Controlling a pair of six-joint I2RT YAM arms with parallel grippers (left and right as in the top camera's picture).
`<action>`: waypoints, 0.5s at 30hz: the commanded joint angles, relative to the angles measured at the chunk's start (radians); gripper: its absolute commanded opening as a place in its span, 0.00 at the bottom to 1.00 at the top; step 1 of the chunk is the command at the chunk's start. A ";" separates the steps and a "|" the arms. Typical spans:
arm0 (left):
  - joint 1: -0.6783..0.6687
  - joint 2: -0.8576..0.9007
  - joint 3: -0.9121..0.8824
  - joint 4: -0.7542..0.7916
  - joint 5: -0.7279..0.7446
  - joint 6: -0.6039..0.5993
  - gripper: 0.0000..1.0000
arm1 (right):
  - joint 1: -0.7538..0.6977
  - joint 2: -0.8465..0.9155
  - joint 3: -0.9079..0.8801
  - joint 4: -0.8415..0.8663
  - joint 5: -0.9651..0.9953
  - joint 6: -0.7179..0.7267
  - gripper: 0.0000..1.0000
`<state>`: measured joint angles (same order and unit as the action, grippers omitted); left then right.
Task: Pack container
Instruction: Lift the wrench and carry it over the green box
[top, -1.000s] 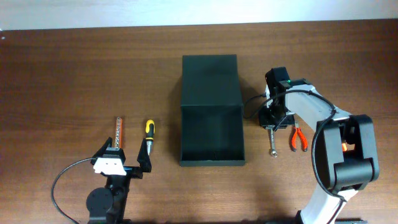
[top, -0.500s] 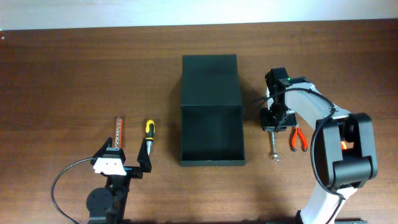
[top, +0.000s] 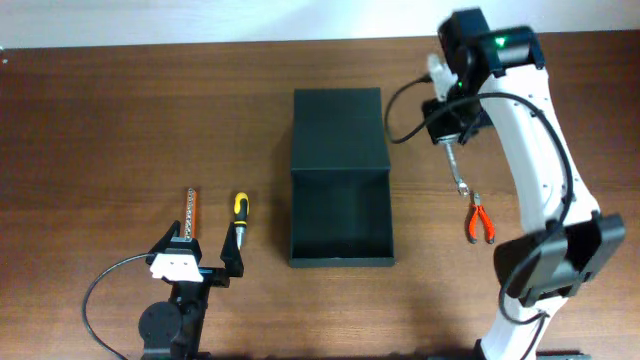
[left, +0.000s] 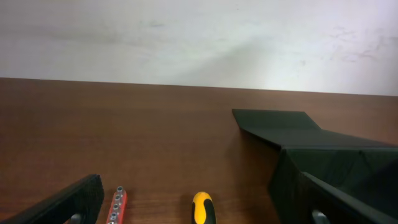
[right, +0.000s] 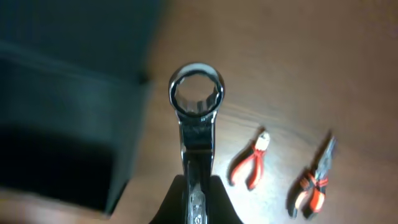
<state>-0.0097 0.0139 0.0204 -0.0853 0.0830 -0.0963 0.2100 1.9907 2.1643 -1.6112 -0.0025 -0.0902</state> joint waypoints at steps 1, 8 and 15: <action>0.006 -0.008 -0.005 0.001 0.015 0.016 0.99 | 0.121 -0.031 0.117 -0.060 -0.161 -0.201 0.04; 0.006 -0.008 -0.005 0.001 0.015 0.016 0.99 | 0.325 -0.036 0.095 -0.076 -0.116 -0.254 0.04; 0.006 -0.008 -0.005 0.001 0.015 0.016 0.99 | 0.453 -0.036 -0.016 -0.029 -0.083 -0.253 0.04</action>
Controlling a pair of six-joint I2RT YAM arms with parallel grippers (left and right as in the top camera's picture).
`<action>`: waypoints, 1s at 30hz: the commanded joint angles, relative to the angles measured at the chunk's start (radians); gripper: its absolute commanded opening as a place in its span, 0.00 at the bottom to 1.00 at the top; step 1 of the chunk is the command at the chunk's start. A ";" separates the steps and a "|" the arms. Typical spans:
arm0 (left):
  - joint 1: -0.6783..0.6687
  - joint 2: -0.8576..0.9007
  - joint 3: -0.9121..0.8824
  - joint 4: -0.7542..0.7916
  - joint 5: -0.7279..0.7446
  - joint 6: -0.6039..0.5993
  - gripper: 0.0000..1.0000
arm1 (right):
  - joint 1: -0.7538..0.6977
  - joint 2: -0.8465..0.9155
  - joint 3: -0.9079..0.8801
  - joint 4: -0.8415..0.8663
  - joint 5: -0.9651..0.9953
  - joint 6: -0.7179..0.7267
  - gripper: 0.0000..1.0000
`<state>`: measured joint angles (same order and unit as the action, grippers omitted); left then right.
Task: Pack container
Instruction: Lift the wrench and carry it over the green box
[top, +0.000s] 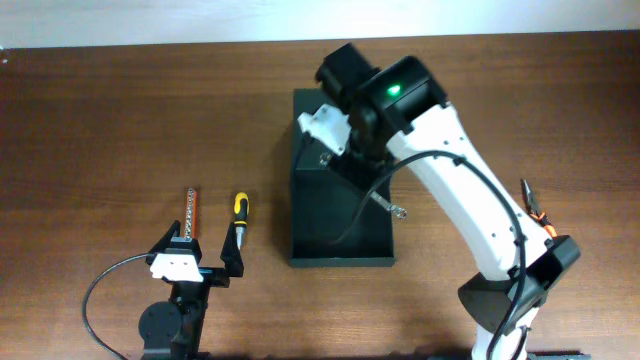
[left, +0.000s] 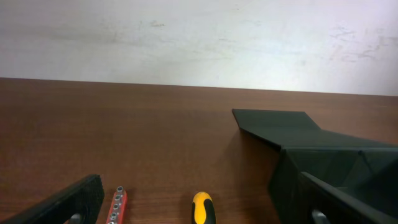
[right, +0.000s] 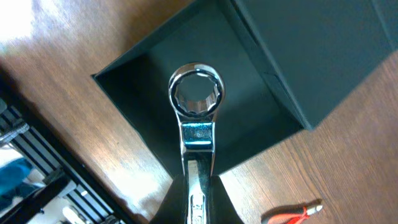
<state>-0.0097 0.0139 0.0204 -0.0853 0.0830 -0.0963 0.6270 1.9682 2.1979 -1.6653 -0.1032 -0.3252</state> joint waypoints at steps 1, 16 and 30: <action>0.006 -0.008 -0.005 0.001 0.015 0.016 0.99 | 0.042 -0.013 -0.068 0.045 0.018 -0.017 0.04; 0.006 -0.008 -0.005 0.001 0.015 0.016 0.99 | 0.047 0.026 -0.391 0.351 -0.001 0.051 0.04; 0.006 -0.008 -0.005 0.001 0.015 0.016 0.99 | 0.045 0.146 -0.442 0.436 0.098 0.084 0.04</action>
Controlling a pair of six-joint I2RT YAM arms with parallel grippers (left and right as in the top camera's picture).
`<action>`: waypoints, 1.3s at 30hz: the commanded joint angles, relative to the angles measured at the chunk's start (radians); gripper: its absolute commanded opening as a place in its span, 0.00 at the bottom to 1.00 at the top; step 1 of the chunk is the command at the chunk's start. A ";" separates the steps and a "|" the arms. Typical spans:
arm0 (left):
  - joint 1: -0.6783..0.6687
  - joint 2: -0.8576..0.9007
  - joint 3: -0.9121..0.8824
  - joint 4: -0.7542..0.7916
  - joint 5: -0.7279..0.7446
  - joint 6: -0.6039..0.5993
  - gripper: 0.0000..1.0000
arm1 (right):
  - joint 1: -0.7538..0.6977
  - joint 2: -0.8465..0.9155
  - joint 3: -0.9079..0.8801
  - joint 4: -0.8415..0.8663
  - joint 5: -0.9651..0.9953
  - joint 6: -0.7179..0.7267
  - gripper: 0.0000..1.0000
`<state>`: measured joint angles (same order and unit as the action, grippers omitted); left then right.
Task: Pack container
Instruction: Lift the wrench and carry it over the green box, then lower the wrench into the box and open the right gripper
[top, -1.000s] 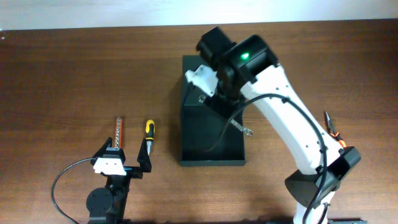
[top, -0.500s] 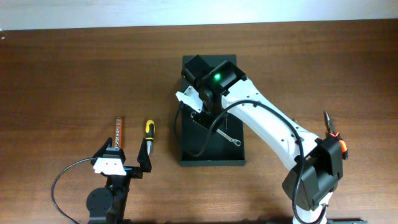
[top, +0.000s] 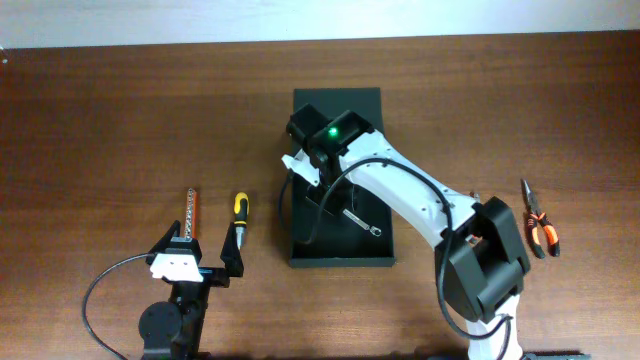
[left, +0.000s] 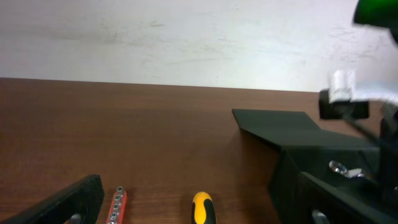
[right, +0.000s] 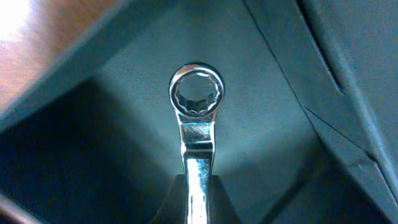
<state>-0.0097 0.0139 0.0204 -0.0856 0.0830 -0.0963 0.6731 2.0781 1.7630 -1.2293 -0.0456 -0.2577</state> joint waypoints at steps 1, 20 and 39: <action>0.006 -0.008 -0.005 0.001 0.015 0.016 0.99 | -0.001 0.043 -0.007 0.000 0.040 0.016 0.04; 0.006 -0.008 -0.005 0.001 0.015 0.016 0.99 | -0.001 0.074 -0.072 0.086 0.024 0.016 0.04; 0.006 -0.008 -0.005 0.001 0.015 0.016 0.99 | -0.001 0.074 -0.100 0.109 0.024 0.020 0.56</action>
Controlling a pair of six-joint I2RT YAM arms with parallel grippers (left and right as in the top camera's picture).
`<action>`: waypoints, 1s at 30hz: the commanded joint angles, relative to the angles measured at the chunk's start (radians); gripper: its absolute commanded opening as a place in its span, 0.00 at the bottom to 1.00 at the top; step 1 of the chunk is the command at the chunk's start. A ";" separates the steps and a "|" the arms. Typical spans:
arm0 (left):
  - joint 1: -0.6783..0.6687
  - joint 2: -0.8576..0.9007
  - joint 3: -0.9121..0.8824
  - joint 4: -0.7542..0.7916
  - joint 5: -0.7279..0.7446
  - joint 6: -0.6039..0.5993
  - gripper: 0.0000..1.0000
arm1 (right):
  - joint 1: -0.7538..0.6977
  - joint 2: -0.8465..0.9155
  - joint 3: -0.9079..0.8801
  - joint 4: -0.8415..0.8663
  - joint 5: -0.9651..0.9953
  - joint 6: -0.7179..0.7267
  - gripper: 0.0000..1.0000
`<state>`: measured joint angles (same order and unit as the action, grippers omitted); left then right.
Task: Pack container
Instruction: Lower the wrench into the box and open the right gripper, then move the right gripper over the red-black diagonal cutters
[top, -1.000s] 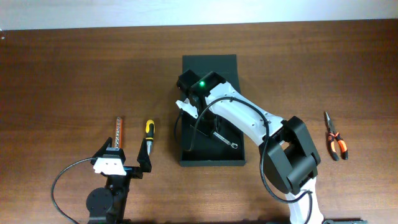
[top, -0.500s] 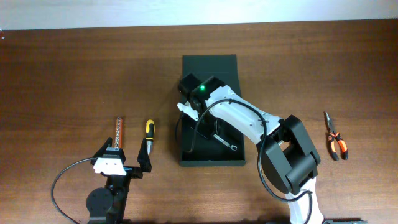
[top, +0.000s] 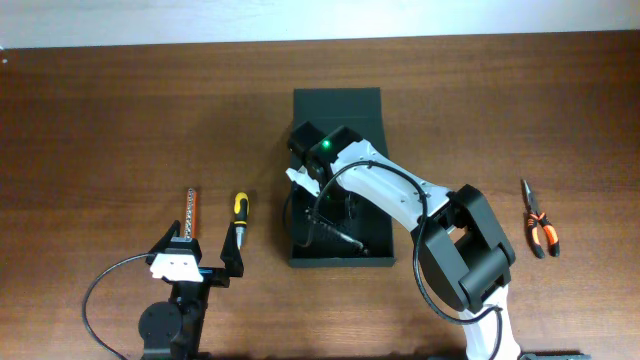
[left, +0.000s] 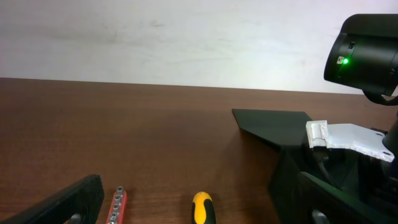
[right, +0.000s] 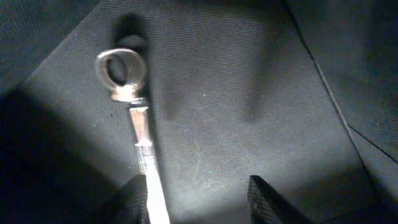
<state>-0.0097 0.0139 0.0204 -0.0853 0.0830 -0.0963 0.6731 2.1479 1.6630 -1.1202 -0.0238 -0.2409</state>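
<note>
The black open box (top: 382, 252) stands mid-table with its lid folded back. My right gripper (right: 198, 199) is down inside it, open, fingers apart over the box floor. The silver wrench (right: 135, 134) lies flat on that floor beside the left finger, its ring end away from the camera; the wrench (top: 338, 237) also shows in the overhead view. A yellow-and-black screwdriver (top: 238, 218) and a red bit holder (top: 190, 216) lie left of the box, just ahead of my left gripper (top: 198, 256), which is open at the near edge.
Two red-handled pliers (top: 538, 222) lie on the table at the far right. The box lid (left: 277, 124) slopes up behind the box. A black cable (top: 100, 295) loops beside the left arm's base.
My right gripper has opened and let go of the wrench, which now lies on the box floor next to the left finger. The left arm has not moved.
My right gripper held the wrench above the table right of the box, near the pliers. Then it carried the wrench over the open box, then low inside it. Now the wrench lies loose on the box floor and the gripper is open.
</note>
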 joint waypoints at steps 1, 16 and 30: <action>0.006 -0.008 -0.005 0.001 0.015 0.016 0.99 | -0.001 0.005 0.008 -0.002 0.003 0.015 0.59; 0.006 -0.008 -0.005 0.001 0.015 0.016 0.99 | -0.103 0.003 0.660 -0.485 0.114 0.120 0.99; 0.006 -0.008 -0.005 0.001 0.015 0.016 0.99 | -0.356 -0.461 0.583 -0.579 0.164 0.269 0.99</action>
<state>-0.0097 0.0139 0.0204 -0.0853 0.0830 -0.0963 0.3569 1.8771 2.3684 -1.6905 0.1238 -0.0101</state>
